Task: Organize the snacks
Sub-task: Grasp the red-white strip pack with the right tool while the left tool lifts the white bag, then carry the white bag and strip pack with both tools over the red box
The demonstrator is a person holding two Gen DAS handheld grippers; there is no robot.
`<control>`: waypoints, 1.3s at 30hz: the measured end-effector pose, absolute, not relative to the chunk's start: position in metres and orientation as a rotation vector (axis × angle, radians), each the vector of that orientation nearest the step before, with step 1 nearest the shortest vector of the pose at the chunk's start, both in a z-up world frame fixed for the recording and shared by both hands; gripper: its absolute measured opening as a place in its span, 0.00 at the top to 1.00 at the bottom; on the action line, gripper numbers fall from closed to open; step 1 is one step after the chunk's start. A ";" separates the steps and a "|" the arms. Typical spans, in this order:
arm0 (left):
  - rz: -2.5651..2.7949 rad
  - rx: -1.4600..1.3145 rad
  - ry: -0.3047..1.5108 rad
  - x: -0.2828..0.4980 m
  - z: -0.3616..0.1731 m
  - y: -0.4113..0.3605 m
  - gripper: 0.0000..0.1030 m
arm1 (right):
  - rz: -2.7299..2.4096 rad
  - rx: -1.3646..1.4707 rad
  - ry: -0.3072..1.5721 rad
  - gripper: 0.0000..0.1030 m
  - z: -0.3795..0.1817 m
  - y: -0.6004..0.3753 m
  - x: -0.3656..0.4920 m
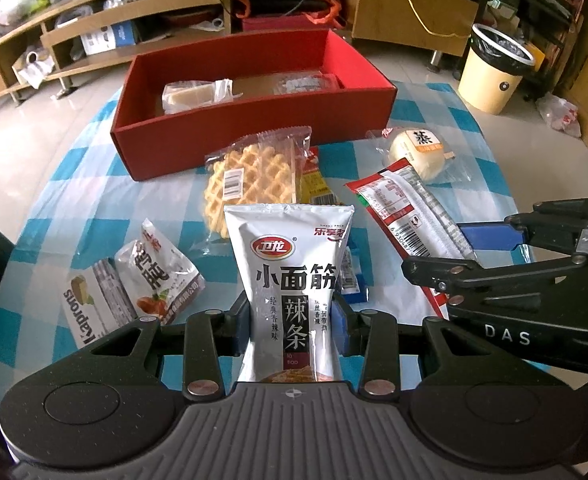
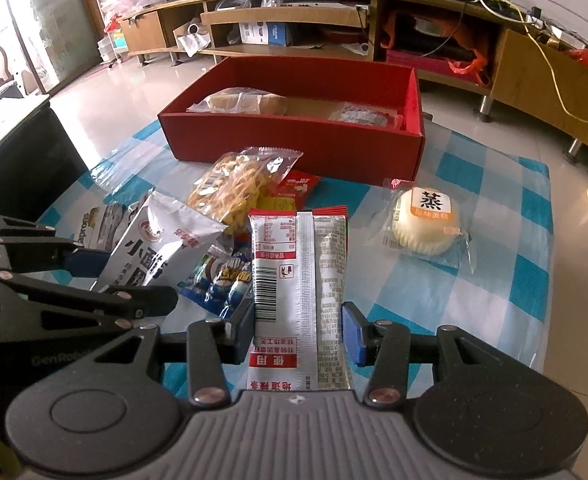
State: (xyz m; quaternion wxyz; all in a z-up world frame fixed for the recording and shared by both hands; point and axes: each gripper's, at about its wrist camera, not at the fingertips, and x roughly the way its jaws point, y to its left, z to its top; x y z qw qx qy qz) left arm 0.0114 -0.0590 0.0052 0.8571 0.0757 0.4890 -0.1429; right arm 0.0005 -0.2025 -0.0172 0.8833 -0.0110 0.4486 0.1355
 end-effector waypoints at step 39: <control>-0.209 0.105 0.929 0.063 0.036 -0.063 0.54 | 0.244 0.051 0.830 0.55 0.021 -0.213 0.049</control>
